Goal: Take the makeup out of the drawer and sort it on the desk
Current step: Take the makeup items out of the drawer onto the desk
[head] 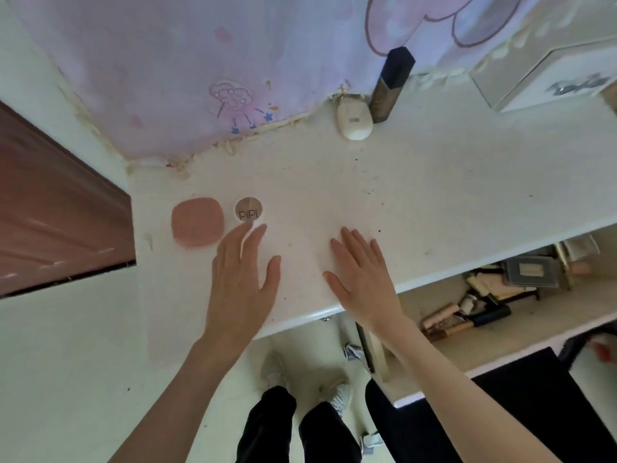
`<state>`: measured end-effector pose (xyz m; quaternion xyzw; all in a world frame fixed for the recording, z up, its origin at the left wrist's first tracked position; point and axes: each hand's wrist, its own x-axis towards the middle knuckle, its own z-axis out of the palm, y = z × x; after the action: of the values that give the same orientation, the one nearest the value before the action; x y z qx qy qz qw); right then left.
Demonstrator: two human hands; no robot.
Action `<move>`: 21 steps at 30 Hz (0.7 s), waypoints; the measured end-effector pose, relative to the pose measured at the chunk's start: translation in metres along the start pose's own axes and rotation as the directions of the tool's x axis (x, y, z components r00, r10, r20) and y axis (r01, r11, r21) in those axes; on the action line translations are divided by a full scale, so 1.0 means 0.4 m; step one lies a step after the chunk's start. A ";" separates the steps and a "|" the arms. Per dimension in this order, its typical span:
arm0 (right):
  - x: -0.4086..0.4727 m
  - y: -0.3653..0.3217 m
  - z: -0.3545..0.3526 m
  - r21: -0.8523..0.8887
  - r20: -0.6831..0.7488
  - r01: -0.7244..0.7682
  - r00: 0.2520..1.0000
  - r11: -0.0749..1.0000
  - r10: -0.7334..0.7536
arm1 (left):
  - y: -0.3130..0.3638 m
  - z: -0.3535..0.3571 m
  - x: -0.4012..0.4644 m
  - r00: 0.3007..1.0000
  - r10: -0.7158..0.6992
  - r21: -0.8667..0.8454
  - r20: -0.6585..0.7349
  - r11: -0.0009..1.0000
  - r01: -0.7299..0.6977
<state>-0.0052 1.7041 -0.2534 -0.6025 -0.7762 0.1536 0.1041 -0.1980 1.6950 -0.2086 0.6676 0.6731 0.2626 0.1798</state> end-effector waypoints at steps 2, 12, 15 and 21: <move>-0.073 0.056 -0.018 0.010 -0.016 -0.033 0.999 0.999 0.033 | 0.069 0.057 -0.051 0.987 0.152 -0.048 0.050 0.988 -0.150; -0.361 0.397 -0.087 0.044 0.018 -0.375 0.927 0.926 0.375 | 0.294 0.385 -0.221 0.702 0.516 -0.180 0.491 0.848 -0.498; -0.357 0.476 -0.086 -0.004 0.163 -0.344 0.926 0.939 0.340 | 0.309 0.452 -0.203 0.669 0.417 -0.081 0.616 0.877 -0.473; -0.258 0.527 -0.028 -0.212 0.409 -0.142 0.886 0.967 0.220 | 0.331 0.546 -0.133 0.656 0.284 0.321 0.700 0.695 -0.644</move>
<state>0.2152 1.6531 -0.3173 -0.6305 -0.7308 0.2225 -0.1376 0.0404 1.6631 -0.3099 0.8919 0.4203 -0.1270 0.1086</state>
